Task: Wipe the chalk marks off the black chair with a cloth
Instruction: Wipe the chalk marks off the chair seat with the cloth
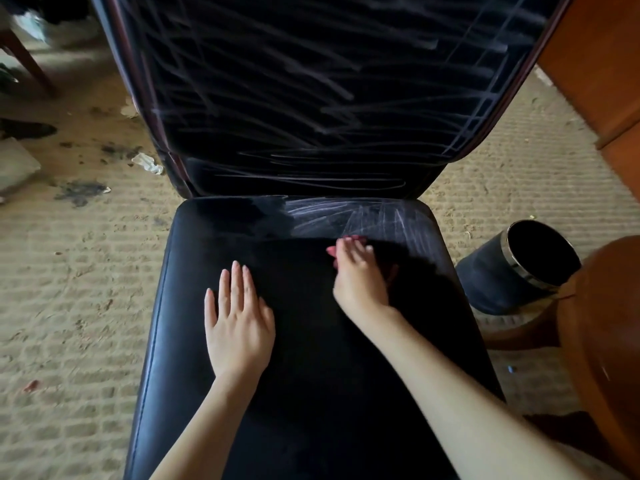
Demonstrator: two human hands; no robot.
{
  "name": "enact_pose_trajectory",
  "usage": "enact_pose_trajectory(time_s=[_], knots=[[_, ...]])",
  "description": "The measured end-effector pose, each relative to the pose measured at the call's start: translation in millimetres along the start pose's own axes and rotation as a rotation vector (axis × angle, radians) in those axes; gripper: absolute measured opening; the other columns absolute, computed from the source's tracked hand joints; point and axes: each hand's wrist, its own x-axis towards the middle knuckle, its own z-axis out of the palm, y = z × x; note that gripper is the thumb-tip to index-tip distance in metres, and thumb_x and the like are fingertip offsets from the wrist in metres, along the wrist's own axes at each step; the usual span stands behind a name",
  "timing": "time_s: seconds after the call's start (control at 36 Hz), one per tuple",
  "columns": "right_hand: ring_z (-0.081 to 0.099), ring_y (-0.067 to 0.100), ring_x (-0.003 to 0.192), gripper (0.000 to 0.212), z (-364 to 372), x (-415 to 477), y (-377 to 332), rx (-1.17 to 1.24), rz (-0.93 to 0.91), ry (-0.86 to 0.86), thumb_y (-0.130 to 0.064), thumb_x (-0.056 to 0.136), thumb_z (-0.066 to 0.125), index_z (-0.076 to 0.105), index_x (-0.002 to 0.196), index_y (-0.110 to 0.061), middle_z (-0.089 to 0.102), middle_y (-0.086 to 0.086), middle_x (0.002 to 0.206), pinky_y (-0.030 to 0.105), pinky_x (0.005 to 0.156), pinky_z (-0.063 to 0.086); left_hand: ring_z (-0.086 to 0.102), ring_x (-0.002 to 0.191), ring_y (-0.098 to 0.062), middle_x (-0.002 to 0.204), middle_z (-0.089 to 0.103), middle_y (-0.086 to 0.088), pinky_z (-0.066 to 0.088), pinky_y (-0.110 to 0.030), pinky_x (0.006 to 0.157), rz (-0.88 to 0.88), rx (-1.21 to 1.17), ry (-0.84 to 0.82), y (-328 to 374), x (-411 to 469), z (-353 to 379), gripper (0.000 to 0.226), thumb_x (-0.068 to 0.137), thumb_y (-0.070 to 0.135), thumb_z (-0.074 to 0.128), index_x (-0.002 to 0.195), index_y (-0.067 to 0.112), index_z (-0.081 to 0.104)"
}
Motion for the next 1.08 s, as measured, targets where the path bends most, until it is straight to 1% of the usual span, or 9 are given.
enact_pose_trajectory(time_s=[0.17,0.31,0.44,0.56,0.69,0.81,0.86,0.94,1.08], knots=[[0.011,0.026,0.146,0.052,19.0,33.0,-104.3,-0.061,-0.382,-0.12,-0.009,0.1,0.033,0.019,0.149,0.0,0.019,0.015,0.157,0.035,0.117,0.0,0.029,0.142,-0.025,0.152,0.033,-0.01,0.015,-0.043,0.115,0.0,-0.006,0.011,-0.8,-1.8,1.3,0.059,0.094,0.033,0.024,0.146,0.006,0.035],[0.011,0.023,0.147,0.061,19.9,41.5,-86.5,-0.119,-0.359,-0.141,-0.005,0.096,0.043,0.016,0.151,-0.002,0.019,0.012,0.158,0.034,0.12,0.002,0.03,0.141,-0.025,0.152,0.033,-0.01,0.015,-0.042,0.115,-0.013,-0.005,0.006,-0.4,-0.8,0.8,0.059,0.093,0.031,0.025,0.145,0.005,0.036],[0.021,0.018,0.144,0.058,-3.6,24.7,-14.5,-0.024,-0.16,-0.05,0.002,0.088,0.042,0.033,0.145,-0.007,0.035,0.005,0.152,0.03,0.116,0.006,0.029,0.142,-0.025,0.153,0.031,-0.01,0.015,-0.042,0.115,-0.007,0.001,-0.002,0.2,-0.7,-1.7,0.06,0.092,0.03,0.024,0.145,0.004,0.035],[0.02,0.017,0.146,0.061,-19.8,1.1,48.2,-0.059,0.107,-0.043,-0.004,0.092,0.043,0.026,0.15,-0.008,0.028,0.005,0.156,0.034,0.119,0.003,0.029,0.142,-0.025,0.153,0.03,-0.01,0.016,-0.042,0.115,-0.002,-0.006,-0.012,-0.4,0.5,-0.8,0.061,0.092,0.031,0.024,0.145,0.004,0.034],[0.044,0.028,0.127,0.038,-11.7,8.1,40.8,0.111,0.211,0.073,0.003,0.088,0.043,0.055,0.124,-0.004,0.057,0.009,0.13,0.033,0.108,0.027,0.03,0.141,-0.026,0.153,0.032,-0.011,0.017,-0.043,0.115,0.002,-0.009,-0.01,-0.8,1.9,0.0,0.061,0.09,0.03,0.026,0.145,0.003,0.035],[0.048,0.025,0.117,0.038,-1.5,28.6,-27.0,0.259,-0.018,0.009,0.001,0.085,0.042,0.057,0.115,-0.018,0.059,0.002,0.122,0.033,0.101,0.036,0.03,0.141,-0.026,0.152,0.032,-0.012,0.017,-0.044,0.115,0.004,-0.006,-0.01,-1.0,1.8,0.1,0.061,0.091,0.03,0.026,0.144,0.003,0.036],[0.039,0.023,0.128,0.042,7.0,39.8,-71.7,0.247,-0.164,-0.103,-0.002,0.087,0.041,0.051,0.124,-0.019,0.051,0.001,0.134,0.043,0.11,0.022,0.031,0.141,-0.026,0.151,0.035,-0.012,0.017,-0.043,0.115,0.007,-0.001,-0.004,-0.8,2.2,0.6,0.06,0.091,0.029,0.026,0.143,0.003,0.038],[0.016,0.021,0.144,0.052,15.8,53.8,-122.3,0.147,-0.332,-0.23,-0.004,0.094,0.039,0.032,0.145,-0.007,0.028,0.007,0.154,0.035,0.116,0.005,0.03,0.141,-0.027,0.148,0.041,-0.012,0.017,-0.044,0.115,0.008,-0.014,-0.003,-2.2,2.2,2.6,0.057,0.092,0.029,0.024,0.141,0.006,0.042],[0.011,0.013,0.147,0.061,18.6,61.8,-100.6,-0.011,-0.397,-0.226,-0.008,0.095,0.041,0.018,0.151,-0.01,0.019,0.002,0.159,0.034,0.119,0.001,0.03,0.141,-0.025,0.151,0.035,-0.011,0.015,-0.042,0.115,0.007,-0.019,-0.002,-2.3,2.5,0.2,0.059,0.091,0.029,0.027,0.144,0.006,0.039]])
